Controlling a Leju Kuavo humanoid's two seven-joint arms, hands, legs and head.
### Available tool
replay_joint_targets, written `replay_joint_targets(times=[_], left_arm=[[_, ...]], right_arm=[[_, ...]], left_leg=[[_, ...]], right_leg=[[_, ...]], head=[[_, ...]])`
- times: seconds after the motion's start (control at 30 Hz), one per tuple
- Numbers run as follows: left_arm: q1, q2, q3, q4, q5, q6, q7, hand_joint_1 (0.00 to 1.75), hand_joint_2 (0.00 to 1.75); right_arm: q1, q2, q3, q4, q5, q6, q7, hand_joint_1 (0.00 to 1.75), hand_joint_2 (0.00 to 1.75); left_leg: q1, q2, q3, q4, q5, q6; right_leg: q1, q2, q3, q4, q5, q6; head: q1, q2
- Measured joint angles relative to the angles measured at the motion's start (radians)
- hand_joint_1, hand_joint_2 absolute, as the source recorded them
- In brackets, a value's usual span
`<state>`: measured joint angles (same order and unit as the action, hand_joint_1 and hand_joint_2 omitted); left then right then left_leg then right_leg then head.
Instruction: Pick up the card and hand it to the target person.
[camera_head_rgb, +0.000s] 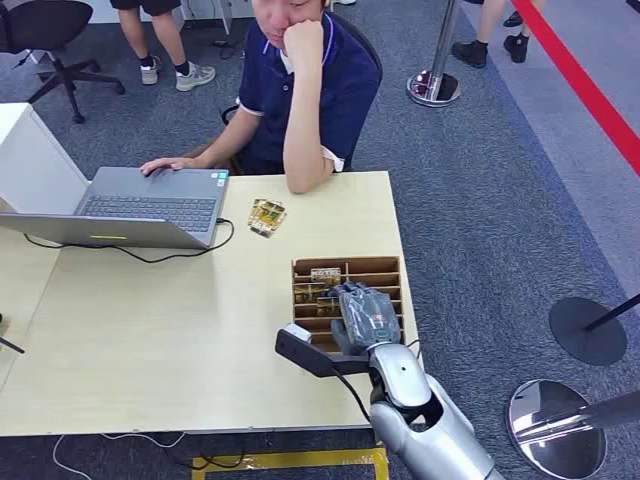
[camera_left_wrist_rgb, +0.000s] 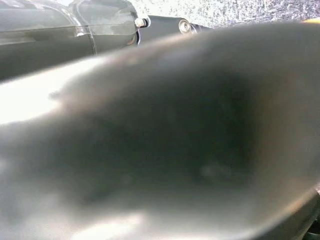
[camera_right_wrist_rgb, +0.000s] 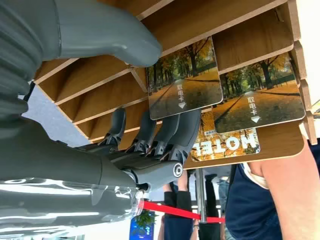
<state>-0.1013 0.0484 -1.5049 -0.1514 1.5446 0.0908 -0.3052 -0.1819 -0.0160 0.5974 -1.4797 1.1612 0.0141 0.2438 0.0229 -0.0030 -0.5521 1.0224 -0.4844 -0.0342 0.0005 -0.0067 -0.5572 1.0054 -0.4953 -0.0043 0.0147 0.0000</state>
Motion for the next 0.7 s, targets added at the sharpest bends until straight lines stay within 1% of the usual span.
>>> replay_joint_targets(times=[0.03,0.07,0.1,0.17,0.47,0.6,0.7], left_arm=[[0.0,0.0,0.0,0.0,0.0,0.0,0.0,0.0,0.0],[0.0,0.0,0.0,0.0,0.0,0.0,0.0,0.0,0.0],[0.0,0.0,0.0,0.0,0.0,0.0,0.0,0.0,0.0],[0.0,0.0,0.0,0.0,0.0,0.0,0.0,0.0,0.0],[0.0,0.0,0.0,0.0,0.0,0.0,0.0,0.0,0.0],[0.0,0.0,0.0,0.0,0.0,0.0,0.0,0.0,0.0],[0.0,0.0,0.0,0.0,0.0,0.0,0.0,0.0,0.0]], right_arm=[[0.0,0.0,0.0,0.001,0.0,0.0,0.0,1.11,1.75],[-0.001,0.001,0.0,0.001,0.0,0.0,0.0,1.2,1.75],[-0.002,0.001,0.0,0.002,0.0,0.0,0.0,1.34,1.75],[-0.004,0.002,0.0,0.005,0.0,0.0,0.0,1.5,1.75],[-0.006,0.005,-0.005,0.008,-0.004,0.0,0.0,1.54,1.75],[-0.006,0.007,-0.006,0.008,-0.005,0.0,0.0,1.48,1.75],[-0.006,0.007,-0.006,0.008,-0.005,0.0,0.0,1.48,1.75]], left_leg=[[0.0,0.0,0.0,0.0,0.0,0.0],[0.0,0.0,0.0,0.0,0.0,0.0],[0.0,0.0,0.0,0.0,0.0,0.0],[0.0,0.0,0.0,0.0,0.0,0.0],[0.0,0.0,0.0,0.0,0.0,0.0],[0.0,0.0,0.0,0.0,0.0,0.0],[0.0,0.0,0.0,0.0,0.0,0.0]], right_leg=[[0.0,0.0,0.0,0.0,0.0,0.0],[0.0,0.0,0.0,0.0,0.0,0.0],[0.0,0.0,0.0,0.0,0.0,0.0],[0.0,0.0,0.0,0.0,0.0,0.0],[0.0,0.0,0.0,0.0,0.0,0.0],[0.0,0.0,0.0,0.0,0.0,0.0],[0.0,0.0,0.0,0.0,0.0,0.0]], head=[[0.0,0.0],[0.0,0.0],[0.0,0.0],[0.0,0.0],[0.0,0.0],[0.0,0.0],[0.0,0.0]])
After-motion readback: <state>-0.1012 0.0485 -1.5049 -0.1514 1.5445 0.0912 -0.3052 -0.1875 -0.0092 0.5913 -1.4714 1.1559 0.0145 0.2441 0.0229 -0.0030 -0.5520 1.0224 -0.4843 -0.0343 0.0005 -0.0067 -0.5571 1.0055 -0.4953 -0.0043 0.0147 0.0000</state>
